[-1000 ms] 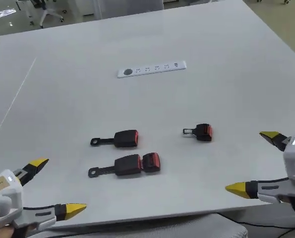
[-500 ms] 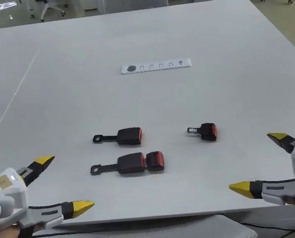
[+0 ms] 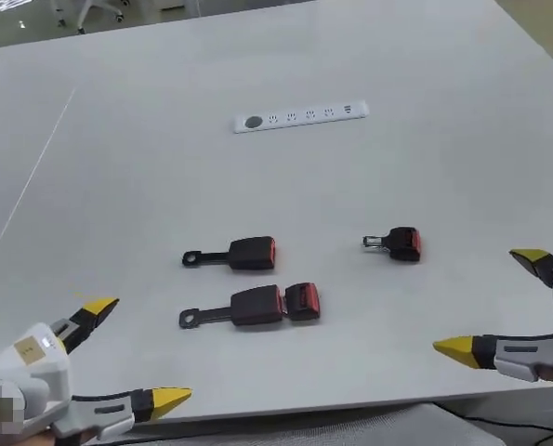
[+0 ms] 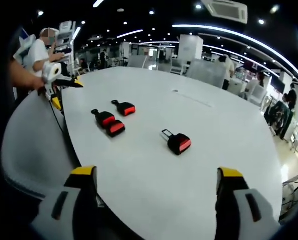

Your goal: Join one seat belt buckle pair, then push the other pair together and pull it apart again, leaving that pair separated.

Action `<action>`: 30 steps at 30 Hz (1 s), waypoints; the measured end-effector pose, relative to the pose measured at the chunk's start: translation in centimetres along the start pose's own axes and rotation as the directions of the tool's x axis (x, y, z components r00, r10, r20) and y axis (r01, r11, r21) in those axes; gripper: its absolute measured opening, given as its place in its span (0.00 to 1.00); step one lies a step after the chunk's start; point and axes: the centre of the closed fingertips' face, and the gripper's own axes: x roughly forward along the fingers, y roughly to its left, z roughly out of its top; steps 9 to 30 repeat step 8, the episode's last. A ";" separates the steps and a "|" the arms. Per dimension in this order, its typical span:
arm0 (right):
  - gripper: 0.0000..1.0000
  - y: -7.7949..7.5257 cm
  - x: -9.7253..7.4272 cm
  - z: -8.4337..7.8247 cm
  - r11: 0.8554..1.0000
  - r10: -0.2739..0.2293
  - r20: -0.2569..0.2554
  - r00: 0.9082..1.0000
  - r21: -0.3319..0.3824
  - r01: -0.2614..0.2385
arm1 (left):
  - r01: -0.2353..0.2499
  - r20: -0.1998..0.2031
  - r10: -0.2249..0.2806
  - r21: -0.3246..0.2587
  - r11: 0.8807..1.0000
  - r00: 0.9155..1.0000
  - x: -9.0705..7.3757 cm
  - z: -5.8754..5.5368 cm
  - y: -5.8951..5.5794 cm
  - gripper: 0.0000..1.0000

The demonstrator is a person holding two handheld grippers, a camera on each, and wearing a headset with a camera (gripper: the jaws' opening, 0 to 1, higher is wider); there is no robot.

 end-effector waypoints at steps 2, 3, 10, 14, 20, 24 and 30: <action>1.00 0.1 0.1 -0.1 1.000 -0.004 -0.003 1.000 0.025 0.004 | 0.000 -0.002 0.000 0.001 1.000 1.000 0.0 0.0 0.0 0.99; 1.00 0.7 0.2 0.2 0.999 0.027 0.013 1.000 0.035 -0.027 | -0.004 0.002 0.004 0.004 1.000 1.000 0.0 0.0 0.0 1.00; 1.00 1.0 0.2 0.8 0.999 0.040 0.035 0.999 0.033 -0.041 | -0.013 0.005 0.013 0.001 1.000 1.000 0.0 -0.1 0.3 1.00; 1.00 1.0 0.2 0.8 0.999 0.040 0.035 0.999 0.033 -0.041 | -0.013 0.005 0.013 0.001 1.000 1.000 0.0 -0.1 0.3 1.00; 1.00 1.0 0.2 0.8 0.999 0.040 0.035 0.999 0.033 -0.041 | -0.013 0.005 0.013 0.001 1.000 1.000 0.0 -0.1 0.3 1.00; 1.00 1.0 0.2 0.8 0.999 0.040 0.035 0.999 0.033 -0.041 | -0.013 0.005 0.013 0.001 1.000 1.000 0.0 -0.1 0.3 1.00; 1.00 1.0 0.2 0.8 0.999 0.040 0.035 0.999 0.033 -0.041 | -0.013 0.005 0.013 0.001 1.000 1.000 0.0 -0.1 0.3 1.00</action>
